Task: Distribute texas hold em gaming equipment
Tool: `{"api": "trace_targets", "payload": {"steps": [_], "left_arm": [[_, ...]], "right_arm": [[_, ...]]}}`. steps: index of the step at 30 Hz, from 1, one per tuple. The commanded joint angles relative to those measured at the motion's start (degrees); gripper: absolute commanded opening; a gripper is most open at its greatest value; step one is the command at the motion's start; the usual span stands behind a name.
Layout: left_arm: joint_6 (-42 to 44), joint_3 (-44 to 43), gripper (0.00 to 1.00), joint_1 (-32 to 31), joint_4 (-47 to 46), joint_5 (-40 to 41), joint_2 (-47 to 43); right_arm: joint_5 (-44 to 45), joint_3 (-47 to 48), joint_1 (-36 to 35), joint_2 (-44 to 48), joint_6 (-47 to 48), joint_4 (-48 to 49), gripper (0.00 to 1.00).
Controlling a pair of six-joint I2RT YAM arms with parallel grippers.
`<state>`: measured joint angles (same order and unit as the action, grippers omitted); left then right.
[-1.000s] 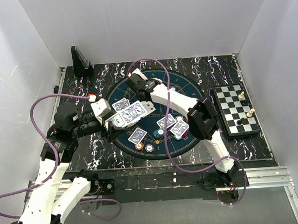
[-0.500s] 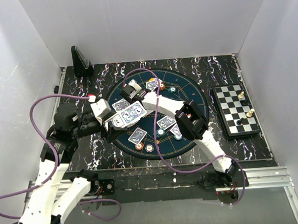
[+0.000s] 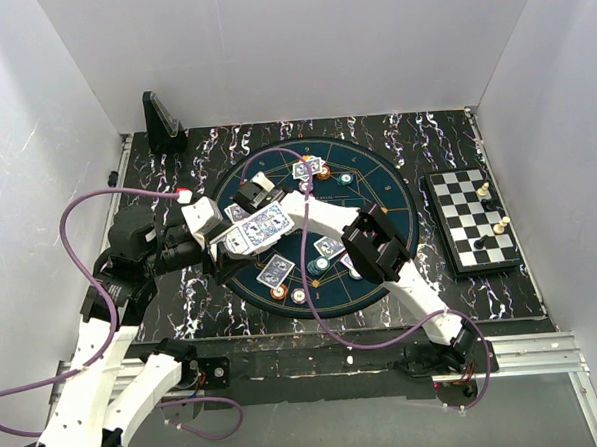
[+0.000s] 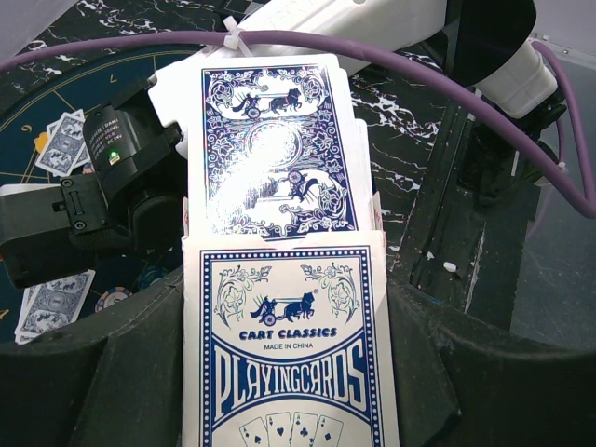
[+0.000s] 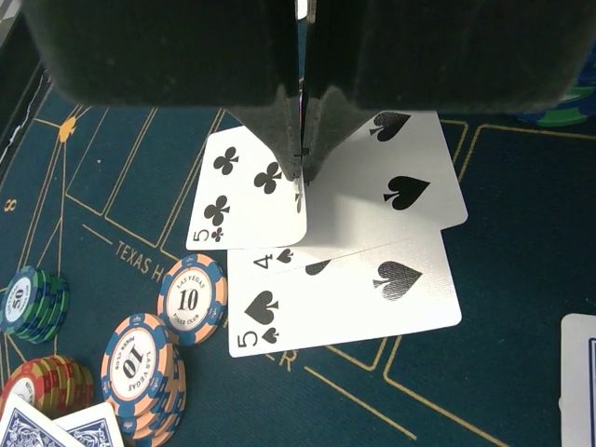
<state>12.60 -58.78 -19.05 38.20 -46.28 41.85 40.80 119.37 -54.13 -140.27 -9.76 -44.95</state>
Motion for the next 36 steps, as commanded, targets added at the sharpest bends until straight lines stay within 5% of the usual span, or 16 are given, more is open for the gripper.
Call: {"api": "trace_targets", "payload": {"steps": [1,11,20,25,36], "left_arm": [[0.3,-1.8,0.0,-0.1,-0.8,0.0,-0.4],[0.8,-1.4,0.0,-0.2,-1.3,0.1,-0.5],[0.7,-0.8,0.0,-0.1,-1.8,0.3,-1.0],[0.8,-0.8,0.0,-0.1,-1.7,0.3,-1.1],[1.3,-1.0,0.0,-0.1,-1.7,1.0,-1.2]], "right_arm": [[-6.3,0.2,-0.1,0.3,-4.3,-1.6,0.01],[-13.4,-0.7,-0.1,3.2,-8.4,-3.2,0.02],[-17.2,-3.1,1.0,5.9,-9.7,-3.4,0.47],[-21.4,-4.9,2.0,8.2,-10.2,-2.3,0.64],[-43.1,-5.9,9.4,23.1,-16.0,-2.8,0.73]]}}
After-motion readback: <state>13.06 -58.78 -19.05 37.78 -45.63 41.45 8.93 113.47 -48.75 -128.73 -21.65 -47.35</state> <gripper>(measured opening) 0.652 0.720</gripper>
